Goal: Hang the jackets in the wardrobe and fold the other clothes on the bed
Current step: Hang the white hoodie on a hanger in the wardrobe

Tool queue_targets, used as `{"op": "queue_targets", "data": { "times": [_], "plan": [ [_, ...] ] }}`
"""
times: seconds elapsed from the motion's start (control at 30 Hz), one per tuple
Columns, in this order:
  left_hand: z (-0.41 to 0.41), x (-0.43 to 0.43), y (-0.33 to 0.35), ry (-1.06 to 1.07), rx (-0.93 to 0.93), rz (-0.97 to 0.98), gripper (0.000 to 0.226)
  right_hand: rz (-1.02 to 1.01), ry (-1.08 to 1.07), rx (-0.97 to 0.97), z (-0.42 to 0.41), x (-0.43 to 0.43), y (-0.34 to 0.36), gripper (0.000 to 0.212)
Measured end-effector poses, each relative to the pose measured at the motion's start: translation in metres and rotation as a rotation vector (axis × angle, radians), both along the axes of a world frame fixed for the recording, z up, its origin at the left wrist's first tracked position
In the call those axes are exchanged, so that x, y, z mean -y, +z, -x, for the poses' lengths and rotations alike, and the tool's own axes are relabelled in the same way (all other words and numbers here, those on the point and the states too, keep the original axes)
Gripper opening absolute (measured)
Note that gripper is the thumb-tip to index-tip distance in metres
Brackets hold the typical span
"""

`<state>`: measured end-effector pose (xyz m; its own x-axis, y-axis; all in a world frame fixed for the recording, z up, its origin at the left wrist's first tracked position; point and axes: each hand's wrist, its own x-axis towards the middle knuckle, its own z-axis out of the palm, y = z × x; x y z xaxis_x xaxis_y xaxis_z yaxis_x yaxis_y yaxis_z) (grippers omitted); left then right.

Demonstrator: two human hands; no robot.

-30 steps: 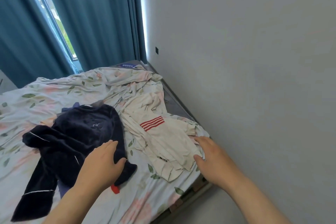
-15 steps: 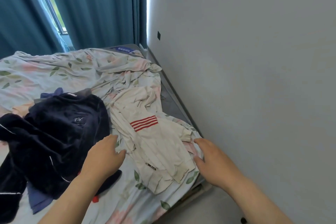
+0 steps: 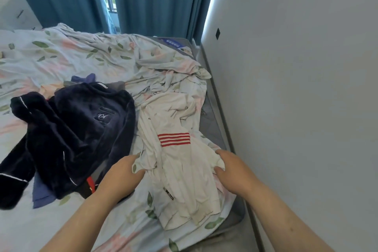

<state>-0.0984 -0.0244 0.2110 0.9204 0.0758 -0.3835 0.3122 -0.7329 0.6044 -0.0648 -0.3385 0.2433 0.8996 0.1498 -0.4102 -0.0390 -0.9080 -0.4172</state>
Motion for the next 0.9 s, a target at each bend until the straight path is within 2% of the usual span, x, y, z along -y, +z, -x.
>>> {"op": "queue_targets", "data": {
  "times": [0.13, 0.23, 0.33, 0.5, 0.6, 0.73, 0.9],
  "plan": [
    [-0.014, 0.017, -0.036, 0.116, -0.202, 0.036, 0.063, 0.022, 0.090, -0.062, -0.043, -0.004, -0.047, 0.055],
    [-0.030, 0.033, -0.079, 0.138, -0.344, 0.152, 0.068, 0.037, 0.121, -0.153, -0.070, -0.005, -0.102, 0.056],
    [-0.059, 0.040, -0.128, 0.188, -0.400, 0.202, 0.070, 0.033, 0.143, -0.226, -0.093, -0.008, -0.166, 0.058],
    [-0.126, 0.033, -0.220, 0.294, -0.376, 0.210, 0.073, 0.001, 0.170, -0.280, -0.126, -0.029, -0.269, 0.061],
    [-0.165, 0.026, -0.275, 0.417, -0.330, 0.238, 0.079, -0.081, 0.172, -0.235, -0.150, -0.050, -0.319, 0.061],
    [-0.213, 0.017, -0.333, 0.530, -0.178, 0.232, 0.071, -0.217, 0.118, -0.108, -0.189, -0.085, -0.358, 0.057],
    [-0.262, 0.013, -0.373, 0.648, -0.060, 0.216, 0.089, -0.248, 0.123, -0.079, -0.211, -0.110, -0.383, 0.051]
  ]
}}
